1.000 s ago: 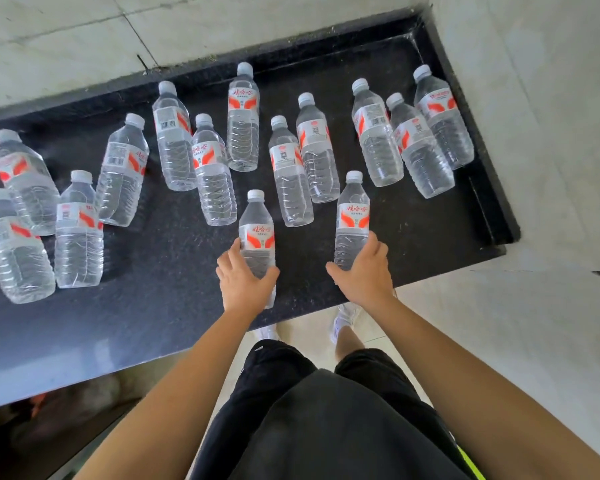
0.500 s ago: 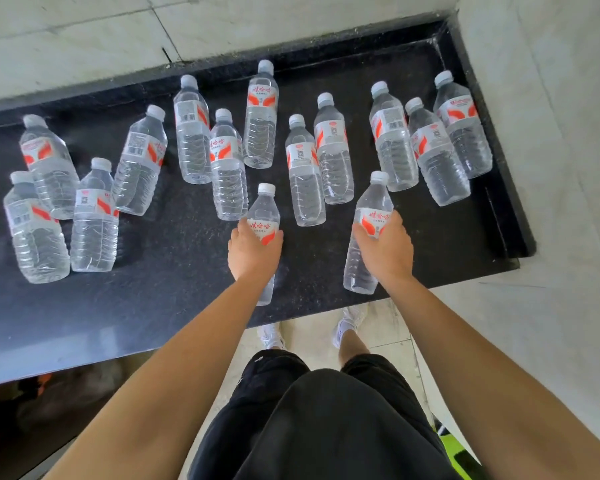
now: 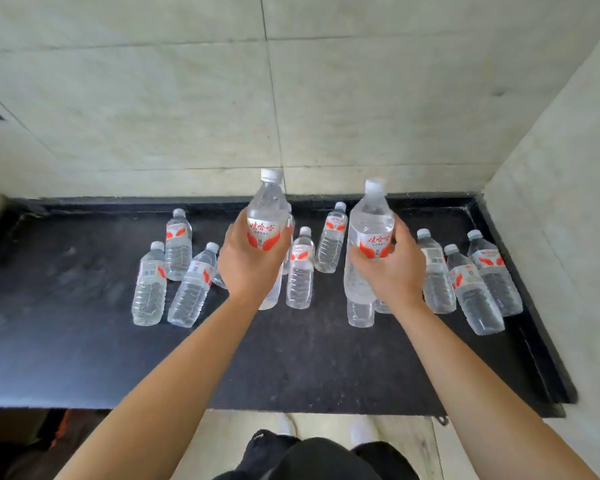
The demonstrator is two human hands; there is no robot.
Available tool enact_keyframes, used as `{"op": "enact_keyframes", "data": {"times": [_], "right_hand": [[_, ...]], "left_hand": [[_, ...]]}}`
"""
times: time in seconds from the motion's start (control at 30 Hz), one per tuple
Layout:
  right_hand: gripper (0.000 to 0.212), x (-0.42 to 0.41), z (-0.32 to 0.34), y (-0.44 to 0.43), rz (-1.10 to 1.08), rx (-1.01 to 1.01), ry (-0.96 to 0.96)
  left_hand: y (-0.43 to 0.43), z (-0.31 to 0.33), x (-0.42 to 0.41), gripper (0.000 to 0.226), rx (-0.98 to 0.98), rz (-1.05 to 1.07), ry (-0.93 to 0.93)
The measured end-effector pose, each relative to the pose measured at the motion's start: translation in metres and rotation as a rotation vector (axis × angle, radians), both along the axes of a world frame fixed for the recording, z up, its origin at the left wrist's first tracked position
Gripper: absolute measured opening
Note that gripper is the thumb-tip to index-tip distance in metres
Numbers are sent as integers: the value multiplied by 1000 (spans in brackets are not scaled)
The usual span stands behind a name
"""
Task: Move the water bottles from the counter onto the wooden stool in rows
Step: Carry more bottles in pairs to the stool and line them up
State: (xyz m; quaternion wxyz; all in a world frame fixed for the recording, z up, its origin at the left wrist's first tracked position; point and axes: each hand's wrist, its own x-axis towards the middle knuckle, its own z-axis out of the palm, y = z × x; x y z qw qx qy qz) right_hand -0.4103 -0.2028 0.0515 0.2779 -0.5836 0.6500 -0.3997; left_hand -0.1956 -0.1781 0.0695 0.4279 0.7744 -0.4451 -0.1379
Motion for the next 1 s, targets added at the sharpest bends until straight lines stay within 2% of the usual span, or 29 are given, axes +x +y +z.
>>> {"op": "enact_keyframes", "data": {"times": [0.13, 0.33, 0.5, 0.63, 0.73, 0.9, 1.0], "right_hand": [[56, 38, 29, -9, 133, -127, -81], [56, 104, 54, -1, 417, -192, -175], [55, 176, 69, 51, 668, -215, -195], [48, 233, 89, 131, 876, -281, -201], [54, 274, 100, 209, 1103, -363, -176], [56, 345, 102, 376, 1359, -482, -156], [60, 380, 99, 482, 1502, -505, -195]], "left_hand": [[24, 47, 34, 40, -124, 158, -57], [113, 78, 61, 42, -218, 505, -79], [217, 88, 76, 43, -239, 768, -156], [319, 96, 91, 53, -281, 970, -233], [408, 100, 103, 59, -280, 1117, -312], [577, 95, 120, 71, -261, 1393, -396], [678, 92, 126, 66, -248, 1511, -414]]}}
